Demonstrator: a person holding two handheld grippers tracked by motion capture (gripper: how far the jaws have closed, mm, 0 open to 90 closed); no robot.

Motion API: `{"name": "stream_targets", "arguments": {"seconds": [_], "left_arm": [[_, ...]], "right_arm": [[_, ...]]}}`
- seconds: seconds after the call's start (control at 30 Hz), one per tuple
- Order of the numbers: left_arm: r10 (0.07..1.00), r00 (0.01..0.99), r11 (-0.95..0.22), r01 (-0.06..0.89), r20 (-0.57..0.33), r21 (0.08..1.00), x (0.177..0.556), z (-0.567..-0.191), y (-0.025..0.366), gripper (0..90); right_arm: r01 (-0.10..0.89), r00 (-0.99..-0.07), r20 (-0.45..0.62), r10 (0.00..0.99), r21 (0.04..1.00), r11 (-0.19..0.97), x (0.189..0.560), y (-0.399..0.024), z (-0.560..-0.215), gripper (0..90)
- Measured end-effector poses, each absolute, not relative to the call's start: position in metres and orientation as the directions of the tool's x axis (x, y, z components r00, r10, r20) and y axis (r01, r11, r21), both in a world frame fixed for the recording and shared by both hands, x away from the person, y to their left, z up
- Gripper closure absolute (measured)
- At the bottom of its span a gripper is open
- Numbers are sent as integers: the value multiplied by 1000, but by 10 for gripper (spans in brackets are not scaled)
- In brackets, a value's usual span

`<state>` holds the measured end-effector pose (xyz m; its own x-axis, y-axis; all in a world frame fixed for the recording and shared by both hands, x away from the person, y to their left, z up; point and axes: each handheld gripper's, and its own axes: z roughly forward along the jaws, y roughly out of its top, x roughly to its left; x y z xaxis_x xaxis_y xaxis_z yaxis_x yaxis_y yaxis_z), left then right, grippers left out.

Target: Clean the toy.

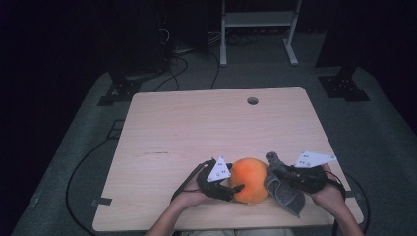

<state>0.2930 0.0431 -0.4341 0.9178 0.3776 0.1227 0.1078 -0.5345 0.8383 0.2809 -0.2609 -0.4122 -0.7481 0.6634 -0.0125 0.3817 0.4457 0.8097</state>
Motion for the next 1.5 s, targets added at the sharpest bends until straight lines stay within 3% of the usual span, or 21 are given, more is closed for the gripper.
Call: {"name": "stream_targets", "arguments": {"seconds": [0.17, 0.3, 0.37, 0.4, 0.53, 0.67, 0.73, 0.77, 0.8, 0.83, 0.93, 1.0, 1.1, 1.27, 1.5], "left_arm": [[374, 924, -538, 143, 83, 831, 298, -430, 50, 230], [362, 926, -406, 261, -108, 876, 303, -422, 59, 195], [376, 920, -414, 273, -111, 868, 303, -422, 57, 173], [400, 913, -473, 285, -86, 834, 303, -427, 50, 143], [404, 903, -476, 346, -149, 809, 306, -435, 44, 116], [384, 922, -485, 248, -51, 839, 299, -429, 42, 294], [365, 914, -481, 22, 178, 877, 286, -422, 40, 328], [365, 914, -481, 22, 178, 877, 286, -422, 40, 332], [341, 863, -526, -152, 372, 837, 279, -419, 38, 332], [318, 863, -536, -179, 393, 825, 278, -420, 38, 330], [268, 897, -544, -161, 352, 824, 281, -429, 41, 269], [315, 918, -497, -57, 242, 866, 286, -426, 46, 188], [373, 924, -442, 98, 83, 892, 296, -423, 50, 155], [364, 927, -492, 104, 95, 864, 296, -429, 53, 241], [353, 931, -495, 100, 95, 863, 297, -431, 57, 264]], "right_arm": [[366, -788, -10, 616, 796, 481, 278, -244, -416, 738], [320, -822, -31, 569, 802, 505, 266, -232, -409, 738], [298, -837, -43, 546, 801, 519, 260, -227, -407, 737], [288, -840, -53, 540, 800, 527, 258, -225, -407, 737], [292, -844, -49, 534, 793, 534, 257, -225, -408, 735], [293, -840, -51, 541, 796, 530, 257, -229, -405, 736], [283, -835, -67, 547, 799, 530, 256, -231, -401, 736], [283, -835, -67, 547, 799, 530, 256, -231, -401, 736], [276, -823, -70, 563, 818, 504, 256, -234, -397, 736], [272, -818, -68, 572, 829, 488, 257, -236, -394, 736], [285, -789, -54, 612, 850, 443, 263, -235, -395, 733], [309, -783, -47, 621, 837, 453, 267, -231, -404, 734], [307, -809, -40, 587, 822, 479, 264, -219, -413, 735], [277, -823, -66, 564, 820, 501, 257, -211, -413, 736], [423, -754, 33, 656, 788, 447, 278, -249, -434, 737]]}}
